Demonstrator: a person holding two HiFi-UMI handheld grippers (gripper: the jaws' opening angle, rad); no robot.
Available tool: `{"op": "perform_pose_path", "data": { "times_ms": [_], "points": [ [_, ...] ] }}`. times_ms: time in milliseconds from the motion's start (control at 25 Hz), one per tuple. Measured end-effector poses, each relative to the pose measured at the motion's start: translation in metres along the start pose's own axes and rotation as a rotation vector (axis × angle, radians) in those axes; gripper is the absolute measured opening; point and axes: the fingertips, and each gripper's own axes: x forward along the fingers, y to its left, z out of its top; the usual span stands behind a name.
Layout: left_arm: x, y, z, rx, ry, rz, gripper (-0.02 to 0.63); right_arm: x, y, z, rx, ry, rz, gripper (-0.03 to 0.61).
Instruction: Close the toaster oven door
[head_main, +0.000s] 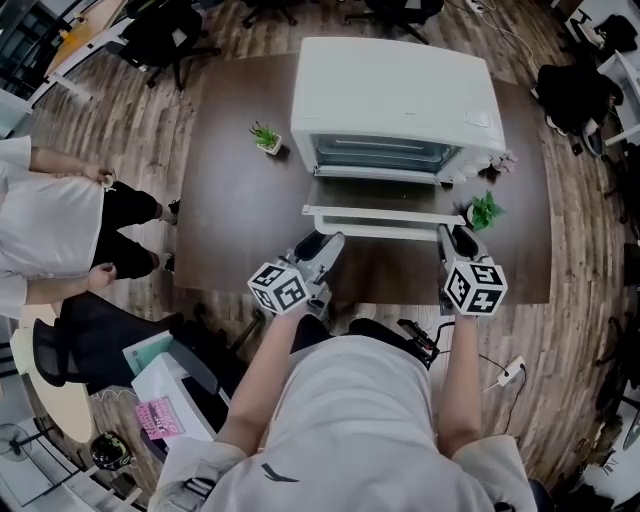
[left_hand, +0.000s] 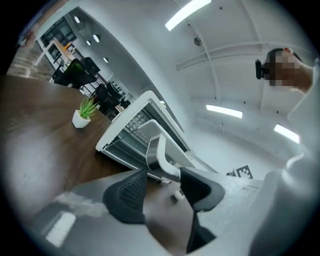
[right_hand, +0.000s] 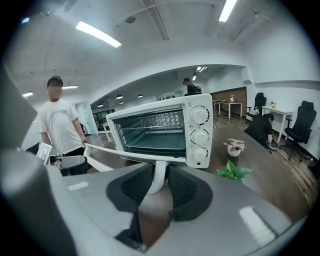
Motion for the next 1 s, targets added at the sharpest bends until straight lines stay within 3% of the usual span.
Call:
{"op": "perform_pose_path", "data": {
  "times_ms": [200,280,760,1000],
  "points": [
    [0.015,-0.004,0.023,-0.26,-0.109,-0.067,0.21,0.0,0.0,0.008,-0.006,-0.006,0.009,0.106],
    [0.02,-0.002,0.03,-0.338,-0.139,-0.067,0.17,0.0,0.001,0.01,-0.008,-0.01,0.008,0.106],
    [0.037,-0.01,0.065,-0.389,-0.233,-0.147,0.127,0.005,-0.001,0.043,-0.028,-0.085,0.005,0.107],
    [0.051,-0.014,0.089,-0.436,-0.288,-0.205,0.11,-0.008,0.0,0.074,-0.073,-0.24,-0.039,0.094]
  ]
}}
